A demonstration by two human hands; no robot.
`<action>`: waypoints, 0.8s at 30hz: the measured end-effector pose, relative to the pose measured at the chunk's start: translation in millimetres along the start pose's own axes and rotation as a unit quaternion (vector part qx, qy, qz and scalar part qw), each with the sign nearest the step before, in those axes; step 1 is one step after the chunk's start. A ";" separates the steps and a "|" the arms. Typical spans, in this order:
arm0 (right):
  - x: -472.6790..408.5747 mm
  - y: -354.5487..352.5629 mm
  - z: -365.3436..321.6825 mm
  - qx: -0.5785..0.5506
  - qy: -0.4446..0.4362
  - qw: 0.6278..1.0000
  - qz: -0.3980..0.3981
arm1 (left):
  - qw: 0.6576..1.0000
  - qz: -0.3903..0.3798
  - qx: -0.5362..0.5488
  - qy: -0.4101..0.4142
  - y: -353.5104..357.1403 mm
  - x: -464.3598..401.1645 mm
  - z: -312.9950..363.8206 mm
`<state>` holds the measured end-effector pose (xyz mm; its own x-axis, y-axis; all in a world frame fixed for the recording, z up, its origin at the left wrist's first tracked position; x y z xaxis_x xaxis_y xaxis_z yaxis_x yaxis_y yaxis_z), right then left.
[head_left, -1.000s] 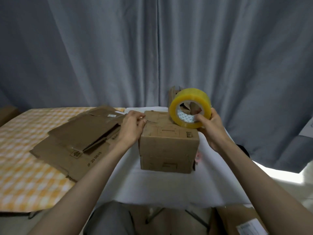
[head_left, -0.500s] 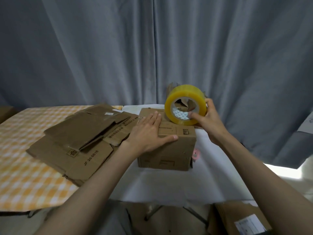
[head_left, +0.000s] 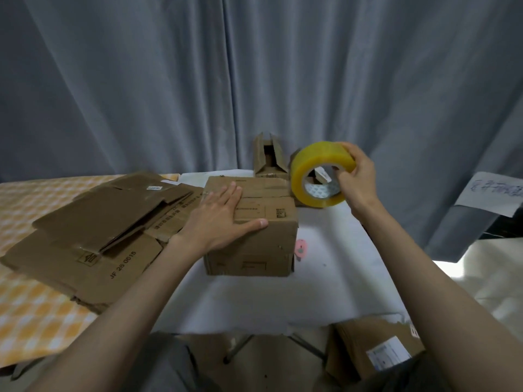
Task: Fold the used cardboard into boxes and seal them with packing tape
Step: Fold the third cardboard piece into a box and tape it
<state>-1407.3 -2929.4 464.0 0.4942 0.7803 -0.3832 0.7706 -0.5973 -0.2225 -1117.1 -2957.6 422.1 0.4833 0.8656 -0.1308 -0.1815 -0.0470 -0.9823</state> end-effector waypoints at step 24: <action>31.4 11.5 98.4 -0.100 0.107 0.985 -0.094 | 0.998 -0.019 0.016 0.058 -8.8 -16.9 33.1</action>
<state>-1422.6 -2930.0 361.2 0.3922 0.9077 -0.1496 0.9099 -0.4066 -0.0818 -1152.1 -2955.3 437.3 0.5852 0.8032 -0.1109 -0.1884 0.0017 -0.9821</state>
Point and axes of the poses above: each hand's wrist, its own x-axis away from the middle knuckle, its own y-axis out of the palm, z = x × y, the point moved 1 cm from there along -x, towards the middle knuckle, and after that the axes turned 3 degrees about y, right-handed, at the moved point
